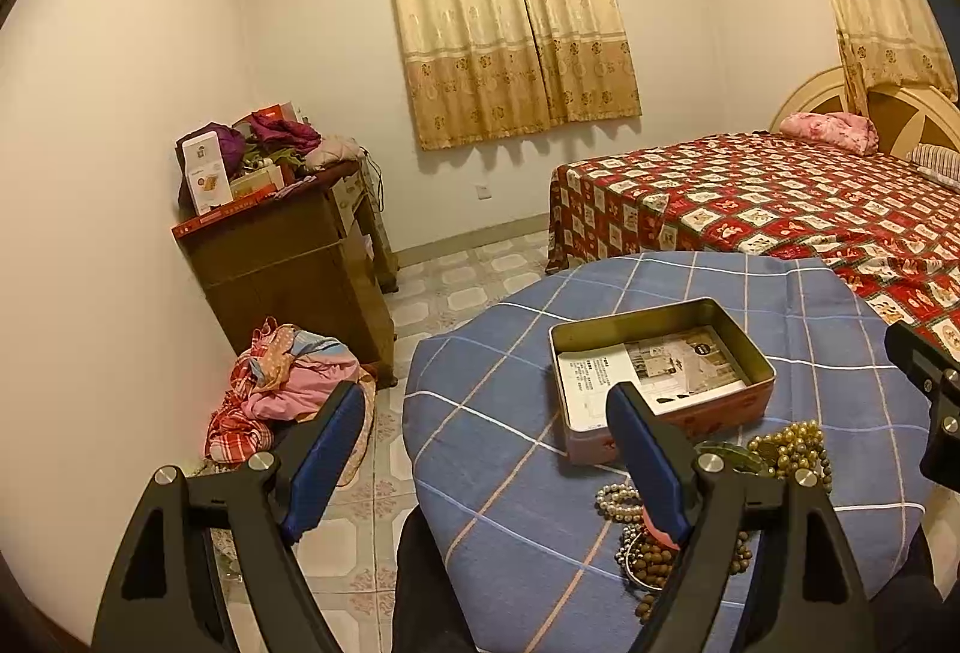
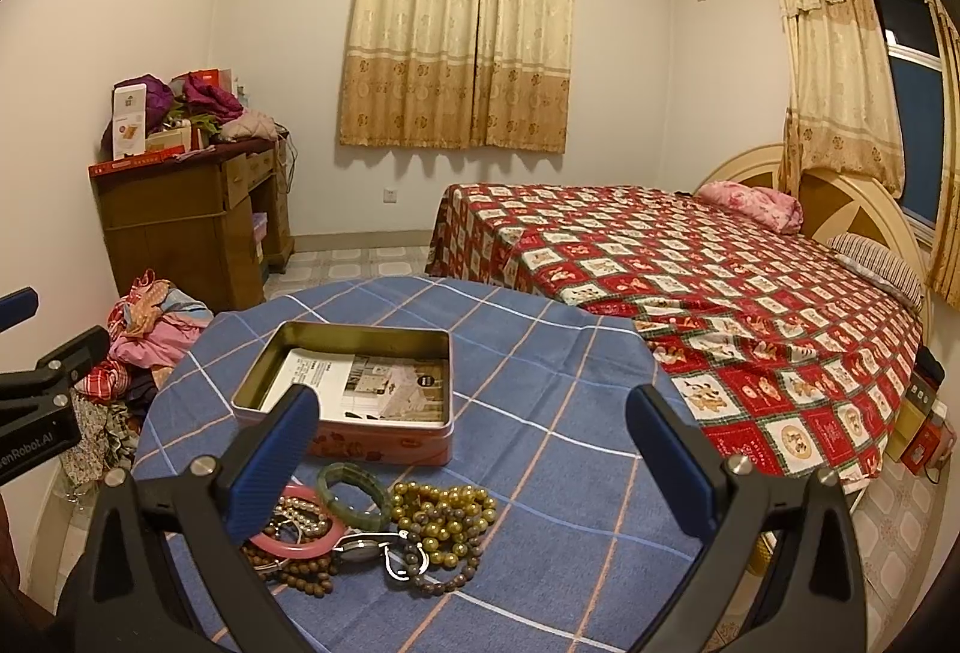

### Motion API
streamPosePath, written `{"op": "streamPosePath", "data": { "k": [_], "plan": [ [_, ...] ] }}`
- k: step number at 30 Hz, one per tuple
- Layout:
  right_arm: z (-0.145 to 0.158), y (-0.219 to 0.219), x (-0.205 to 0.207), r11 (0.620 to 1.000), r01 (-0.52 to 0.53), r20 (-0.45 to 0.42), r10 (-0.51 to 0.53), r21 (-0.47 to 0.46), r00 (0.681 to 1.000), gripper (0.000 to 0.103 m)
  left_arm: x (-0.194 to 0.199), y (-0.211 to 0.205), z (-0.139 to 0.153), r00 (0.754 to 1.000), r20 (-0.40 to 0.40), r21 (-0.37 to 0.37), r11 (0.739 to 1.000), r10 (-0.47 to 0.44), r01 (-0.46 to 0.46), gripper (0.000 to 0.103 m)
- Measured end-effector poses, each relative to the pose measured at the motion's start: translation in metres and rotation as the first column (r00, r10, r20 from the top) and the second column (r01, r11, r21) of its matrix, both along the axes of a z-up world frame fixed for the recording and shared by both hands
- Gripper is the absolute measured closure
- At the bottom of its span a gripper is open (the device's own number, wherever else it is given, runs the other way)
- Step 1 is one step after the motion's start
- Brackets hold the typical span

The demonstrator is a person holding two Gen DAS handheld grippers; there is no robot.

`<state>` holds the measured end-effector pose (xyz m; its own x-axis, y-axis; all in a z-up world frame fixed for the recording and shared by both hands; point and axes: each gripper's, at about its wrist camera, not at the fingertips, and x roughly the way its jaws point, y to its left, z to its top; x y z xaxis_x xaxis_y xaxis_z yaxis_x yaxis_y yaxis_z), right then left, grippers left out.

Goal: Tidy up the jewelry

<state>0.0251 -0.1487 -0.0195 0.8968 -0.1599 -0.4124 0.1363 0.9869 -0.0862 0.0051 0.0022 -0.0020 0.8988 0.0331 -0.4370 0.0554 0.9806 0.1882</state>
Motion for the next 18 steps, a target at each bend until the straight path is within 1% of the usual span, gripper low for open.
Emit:
{"op": "streamPosePath", "data": {
  "k": [18],
  "plan": [
    [0.0007,-0.0009,-0.0007,1.000,-0.001,-0.001,0.001,0.000,1.000,0.000,0.0011,0.0015,0.0003,1.000,0.000,0.003,1.000,0.002,-0.002,0.020]
  ]
}}
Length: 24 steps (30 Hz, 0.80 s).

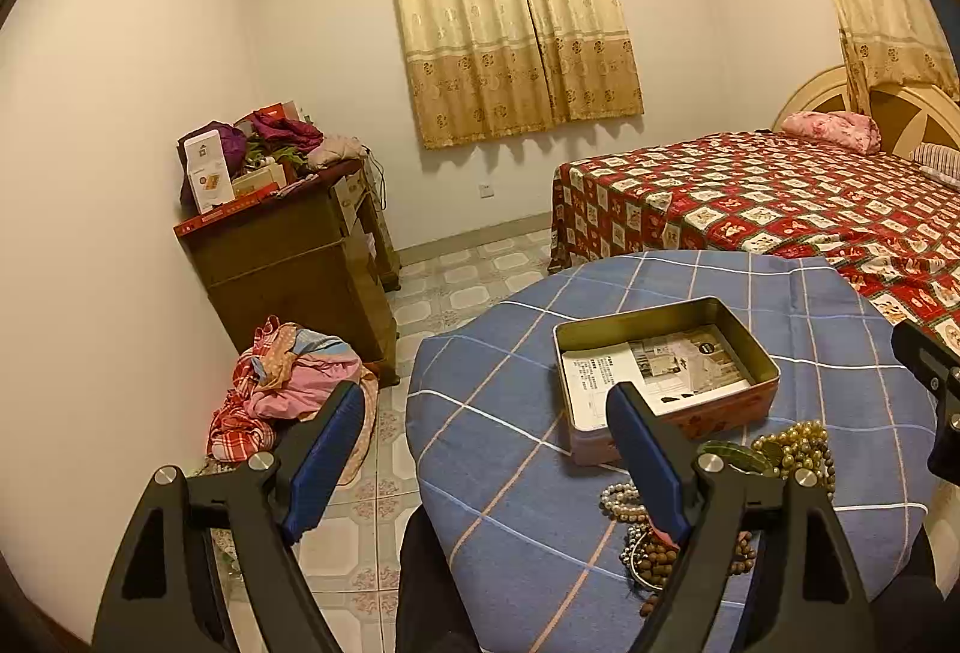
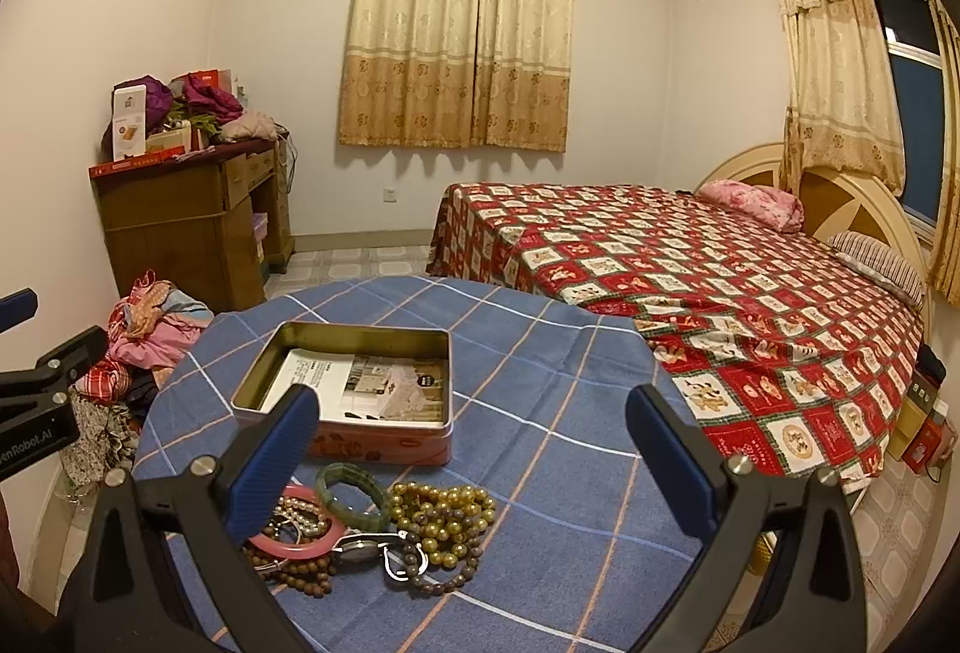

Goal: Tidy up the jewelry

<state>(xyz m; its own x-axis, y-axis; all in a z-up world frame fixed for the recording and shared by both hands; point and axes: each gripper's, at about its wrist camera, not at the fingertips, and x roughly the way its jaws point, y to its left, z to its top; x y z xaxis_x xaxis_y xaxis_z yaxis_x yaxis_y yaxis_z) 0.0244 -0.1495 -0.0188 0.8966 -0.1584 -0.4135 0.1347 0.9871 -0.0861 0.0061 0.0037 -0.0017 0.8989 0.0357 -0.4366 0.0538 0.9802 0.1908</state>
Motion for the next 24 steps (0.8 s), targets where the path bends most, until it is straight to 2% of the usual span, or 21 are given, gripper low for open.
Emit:
{"op": "streamPosePath", "data": {
  "k": [24],
  "plan": [
    [-0.0004,0.0012,0.0013,1.000,-0.007,-0.003,0.007,0.009,1.000,0.000,0.0011,0.0020,-0.0015,1.000,-0.004,0.004,1.000,0.001,-0.001,0.020]
  ]
}}
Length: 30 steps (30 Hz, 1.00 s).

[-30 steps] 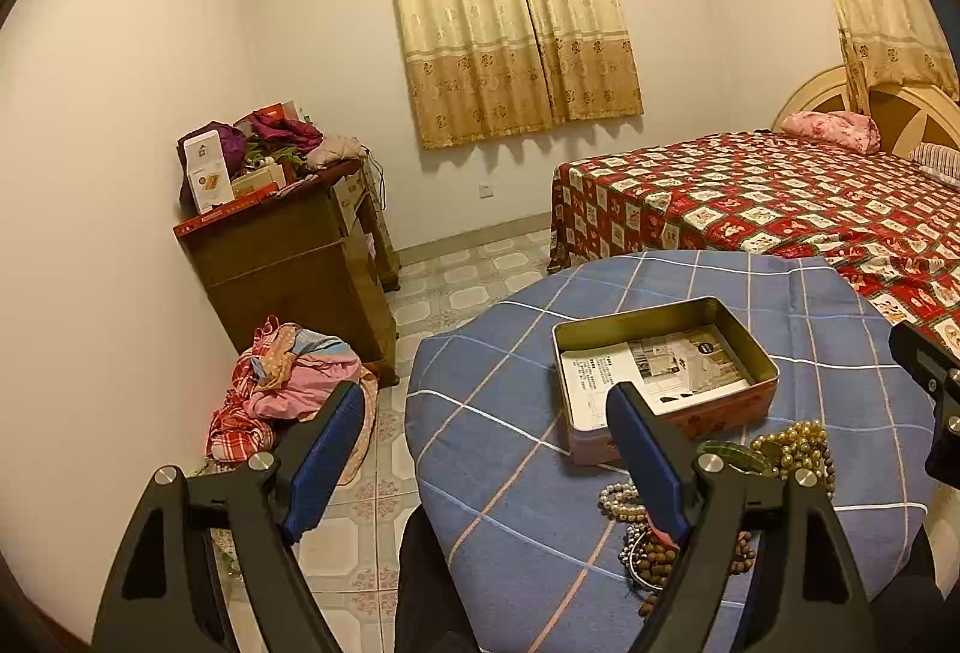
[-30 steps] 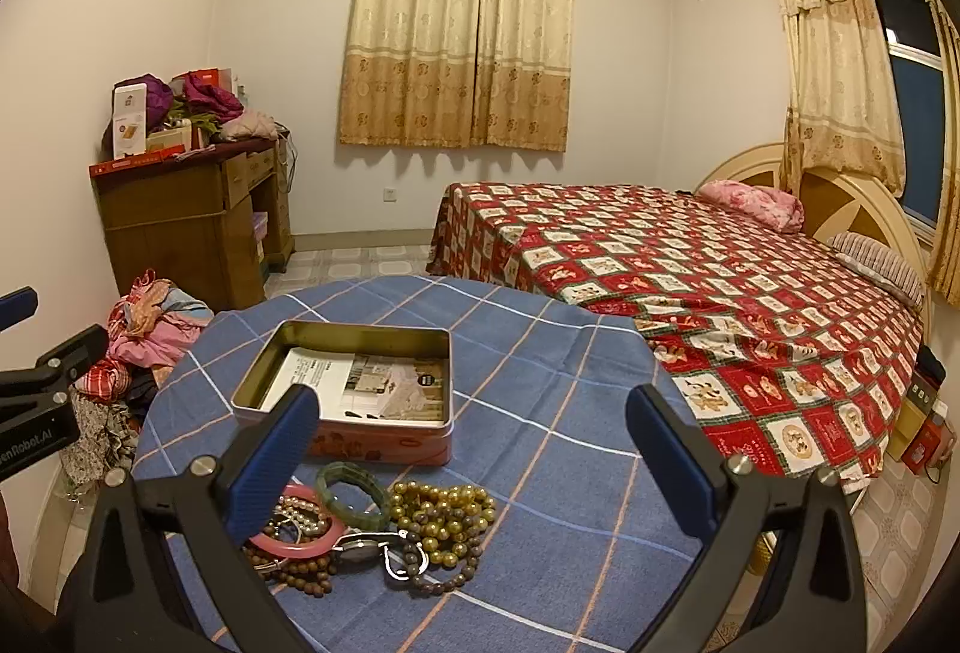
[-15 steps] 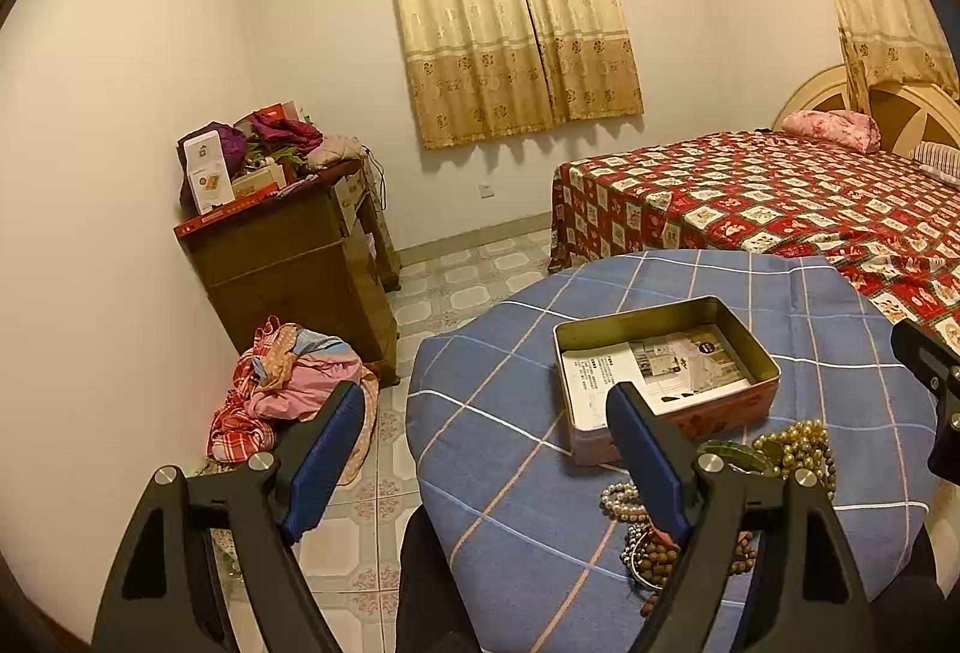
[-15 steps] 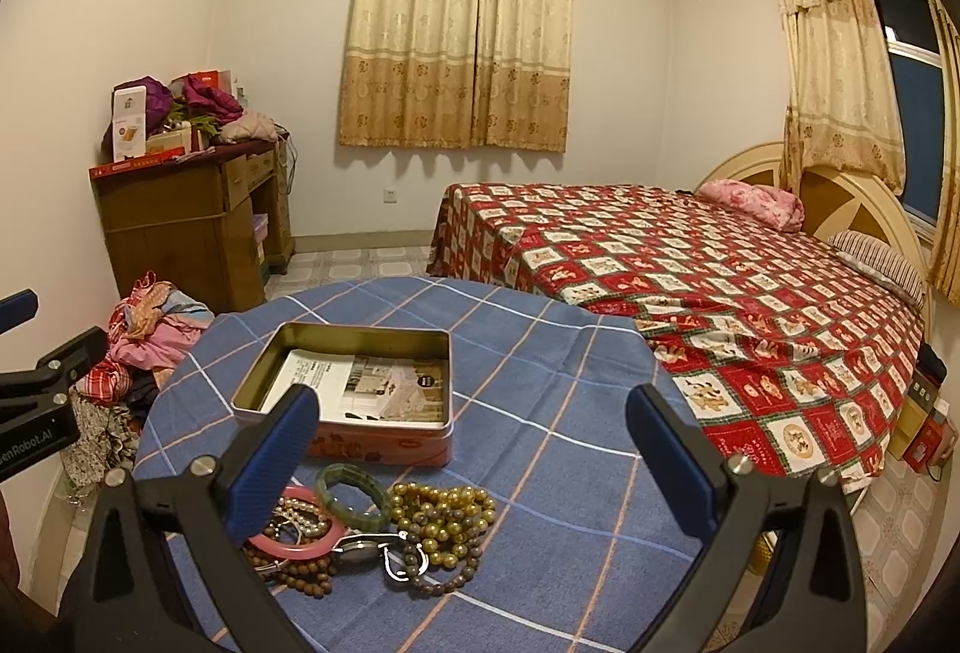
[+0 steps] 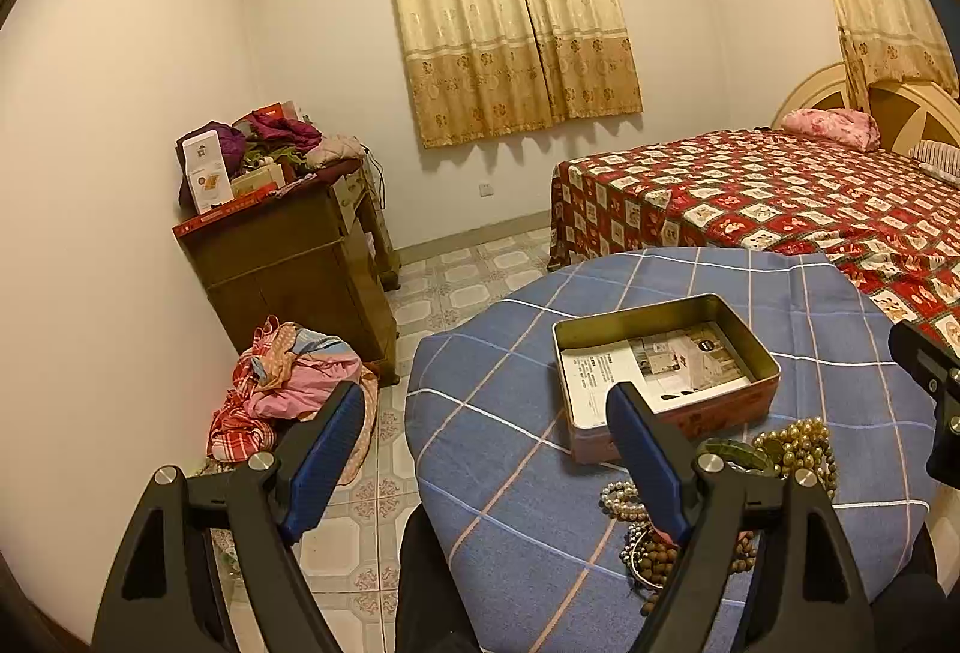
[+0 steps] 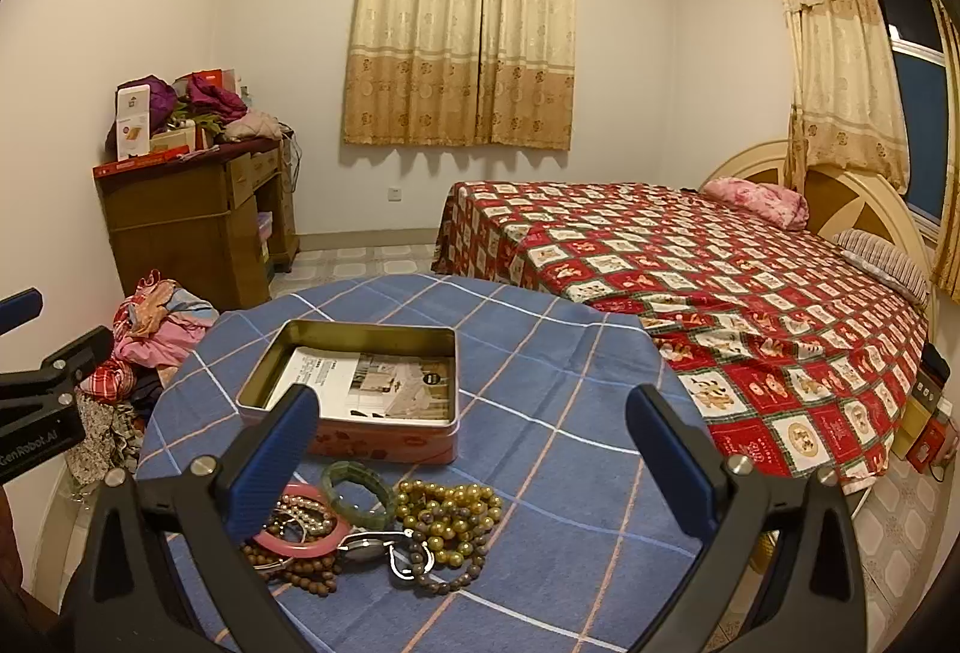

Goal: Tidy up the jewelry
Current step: 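Reach the left tool to the pink bangle and grasp it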

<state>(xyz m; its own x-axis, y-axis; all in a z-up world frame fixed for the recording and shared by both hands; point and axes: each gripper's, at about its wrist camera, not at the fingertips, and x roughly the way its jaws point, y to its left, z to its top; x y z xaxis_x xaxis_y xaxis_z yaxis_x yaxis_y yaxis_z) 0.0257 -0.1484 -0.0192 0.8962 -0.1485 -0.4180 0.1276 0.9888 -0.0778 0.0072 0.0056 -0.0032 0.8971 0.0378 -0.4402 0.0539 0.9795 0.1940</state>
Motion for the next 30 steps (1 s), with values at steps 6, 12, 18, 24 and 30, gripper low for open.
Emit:
{"op": "streamPosePath", "data": {
  "k": [6,12,18,24,30],
  "plan": [
    [-0.002,0.001,0.001,1.000,0.002,-0.004,-0.002,-0.002,1.000,0.000,0.002,-0.001,-0.005,1.000,-0.011,0.009,1.000,0.004,-0.003,0.020],
    [-0.016,-0.008,0.008,1.000,0.008,-0.019,-0.008,0.010,1.000,0.000,0.020,0.002,-0.030,0.998,-0.062,0.019,1.000,0.021,-0.020,0.020],
    [-0.045,-0.019,0.024,1.000,0.013,-0.095,-0.010,0.028,0.995,0.001,0.042,0.011,-0.065,0.990,-0.138,0.009,0.999,0.038,-0.037,0.020],
    [-0.075,-0.027,0.036,0.996,-0.005,-0.190,0.021,0.085,0.982,0.014,0.045,0.001,-0.087,0.984,-0.180,-0.030,1.000,-0.014,0.009,0.020],
    [-0.093,-0.024,0.040,0.996,-0.019,-0.242,0.040,0.086,0.970,0.021,0.045,-0.024,-0.102,0.972,-0.216,-0.039,0.996,-0.087,0.081,0.020]
  ]
}}
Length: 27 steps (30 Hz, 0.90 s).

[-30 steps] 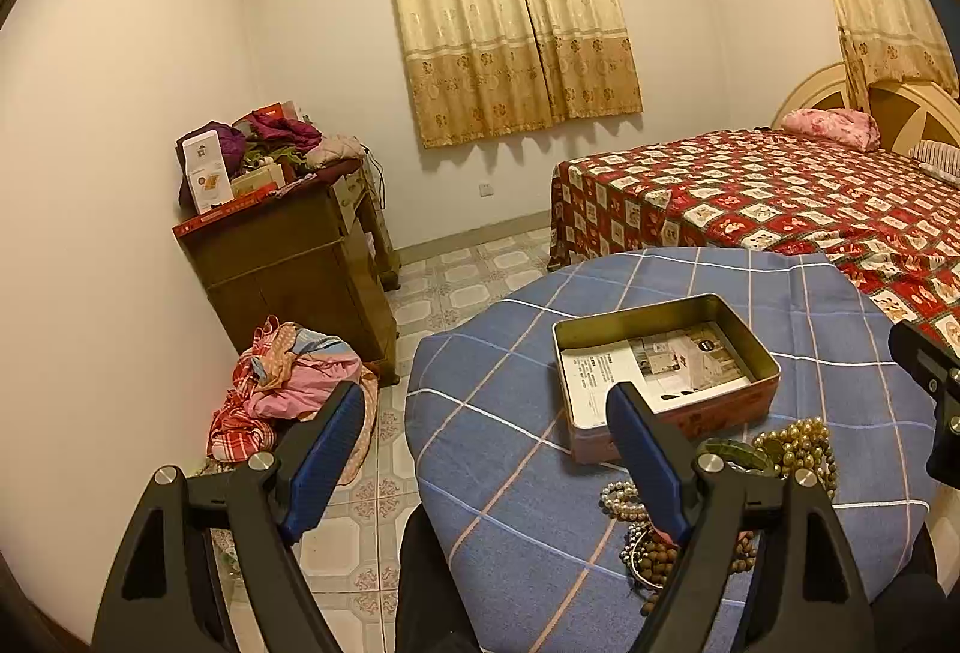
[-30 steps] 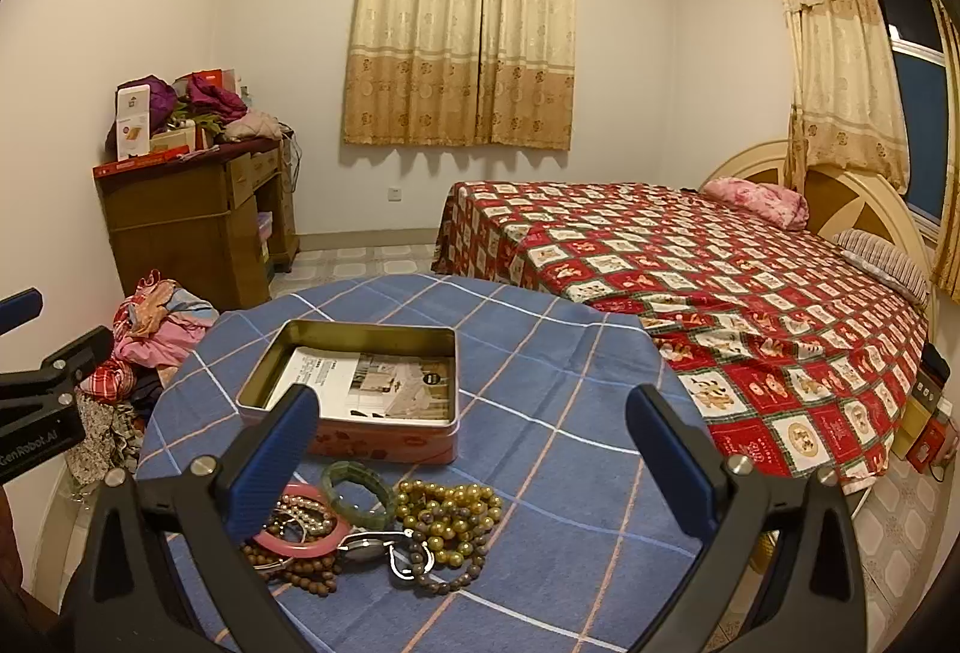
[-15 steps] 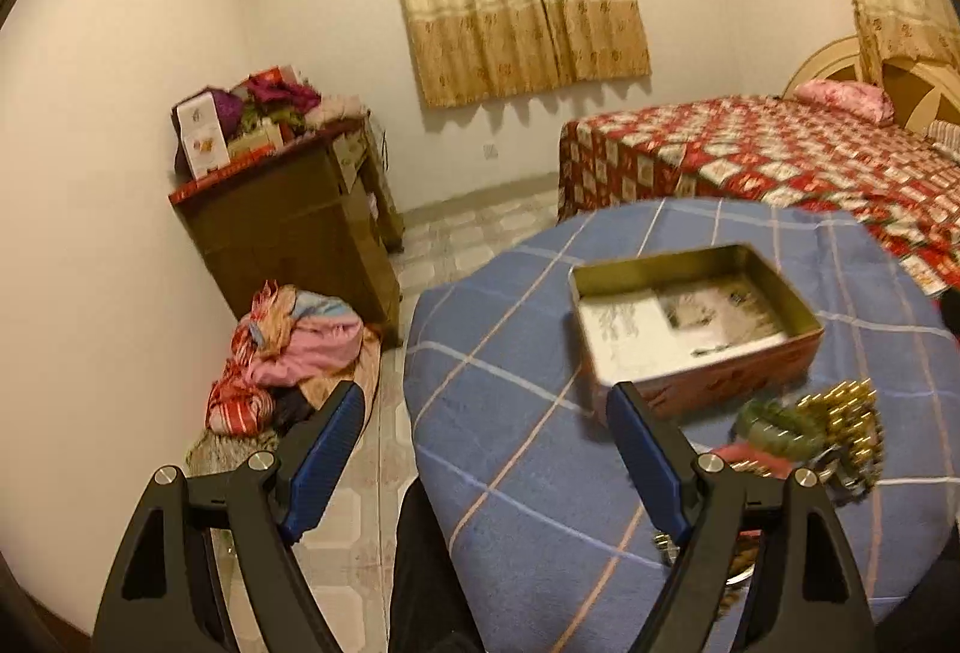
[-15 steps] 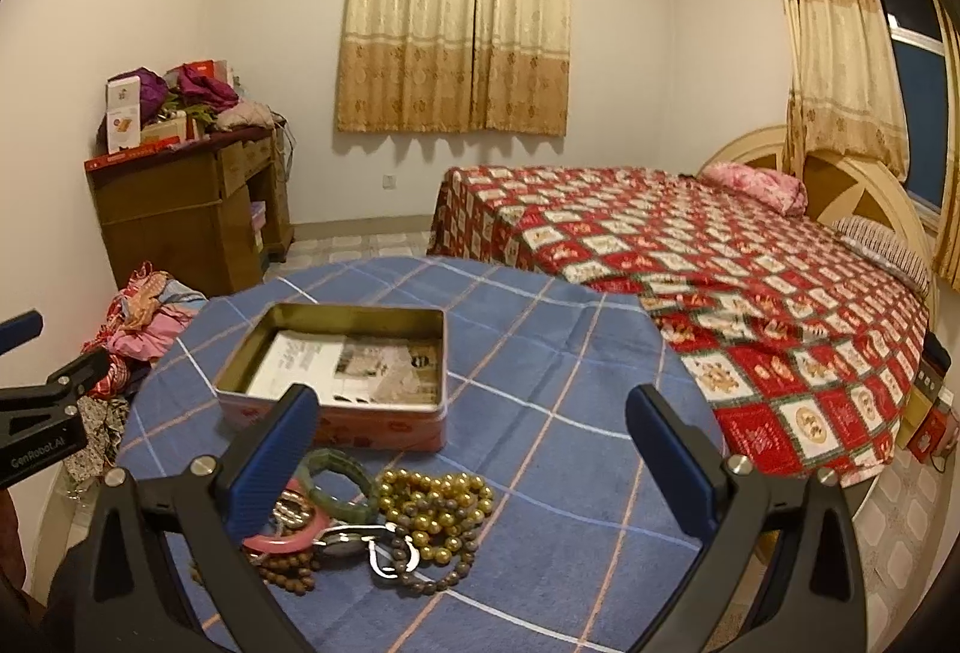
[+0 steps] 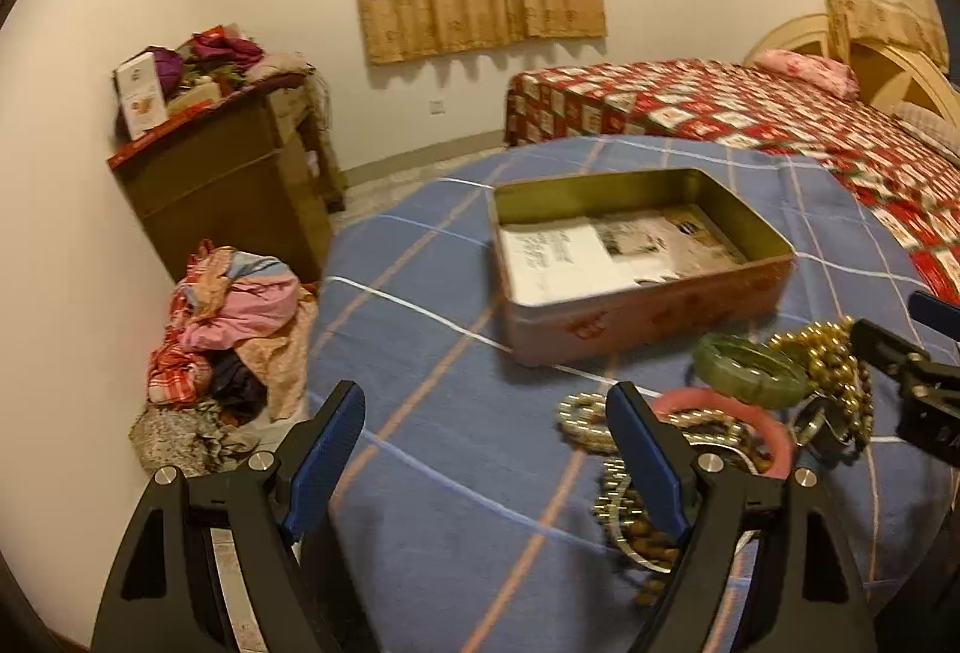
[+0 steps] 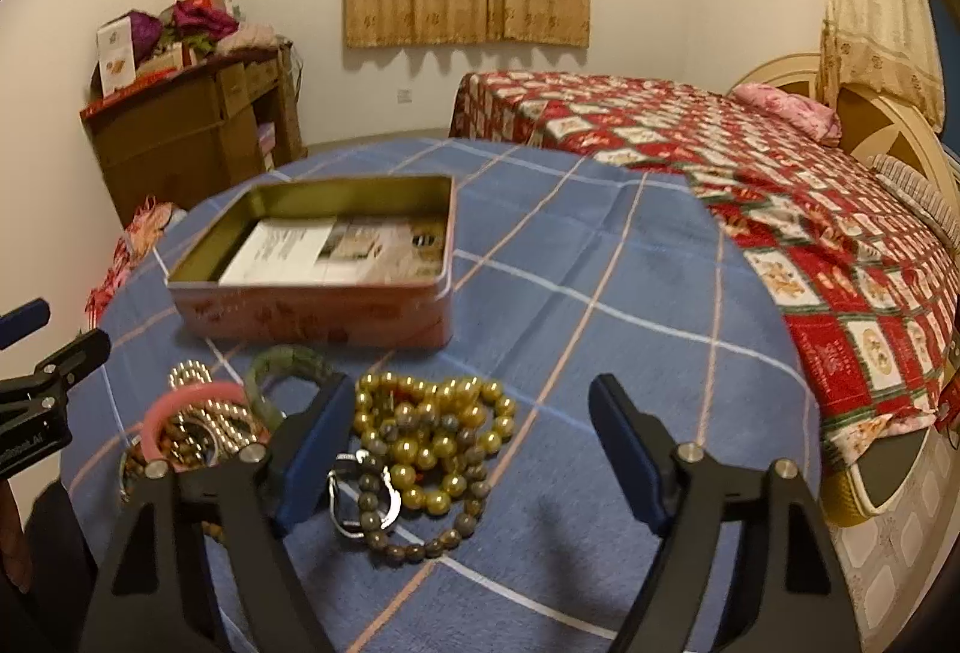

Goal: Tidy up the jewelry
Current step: 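Reach the left tool to the pink bangle and grasp it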

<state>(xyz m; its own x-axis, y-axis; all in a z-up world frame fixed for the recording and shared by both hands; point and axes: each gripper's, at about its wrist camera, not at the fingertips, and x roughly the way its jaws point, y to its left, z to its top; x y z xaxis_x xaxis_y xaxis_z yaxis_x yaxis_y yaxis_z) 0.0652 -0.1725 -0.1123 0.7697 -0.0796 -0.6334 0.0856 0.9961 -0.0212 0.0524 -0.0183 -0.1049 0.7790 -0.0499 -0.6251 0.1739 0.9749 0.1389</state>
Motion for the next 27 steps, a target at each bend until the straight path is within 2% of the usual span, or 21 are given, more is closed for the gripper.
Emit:
{"op": "streamPosePath", "data": {
  "k": [4,7,9,13,14,22,27],
  "plan": [
    [-0.006,-0.001,0.003,1.000,0.004,-0.014,-0.004,-0.001,1.000,0.021,0.005,-0.020,-0.012,0.997,-0.051,0.012,0.998,-0.056,0.057,0.021],
    [-0.007,-0.004,0.007,1.000,0.014,-0.011,-0.014,0.003,1.000,0.021,0.009,-0.029,-0.022,0.991,-0.099,0.021,0.996,-0.089,0.092,0.039],
    [-0.007,-0.005,0.007,1.000,0.017,-0.006,-0.017,0.010,1.000,0.021,0.009,-0.030,-0.023,0.991,-0.097,0.020,0.995,-0.095,0.097,0.040],
    [-0.008,-0.003,0.010,1.000,0.014,-0.004,-0.014,0.006,1.000,0.021,0.007,-0.032,-0.024,0.985,-0.108,-0.003,0.991,-0.135,0.136,0.057],
    [-0.009,-0.003,0.010,1.000,0.014,-0.006,-0.014,0.005,1.000,0.021,0.006,-0.033,-0.024,0.983,-0.111,-0.004,0.989,-0.145,0.145,0.059],
    [-0.012,-0.003,0.012,1.000,0.013,-0.019,-0.013,-0.003,1.000,0.020,0.011,-0.027,-0.024,0.980,-0.134,-0.058,0.988,-0.150,0.143,0.059],
    [-0.016,-0.012,0.014,1.000,0.031,-0.044,-0.031,-0.001,0.999,0.020,0.019,-0.028,-0.028,0.967,-0.185,-0.109,0.982,-0.175,0.157,0.059]
  ]
}}
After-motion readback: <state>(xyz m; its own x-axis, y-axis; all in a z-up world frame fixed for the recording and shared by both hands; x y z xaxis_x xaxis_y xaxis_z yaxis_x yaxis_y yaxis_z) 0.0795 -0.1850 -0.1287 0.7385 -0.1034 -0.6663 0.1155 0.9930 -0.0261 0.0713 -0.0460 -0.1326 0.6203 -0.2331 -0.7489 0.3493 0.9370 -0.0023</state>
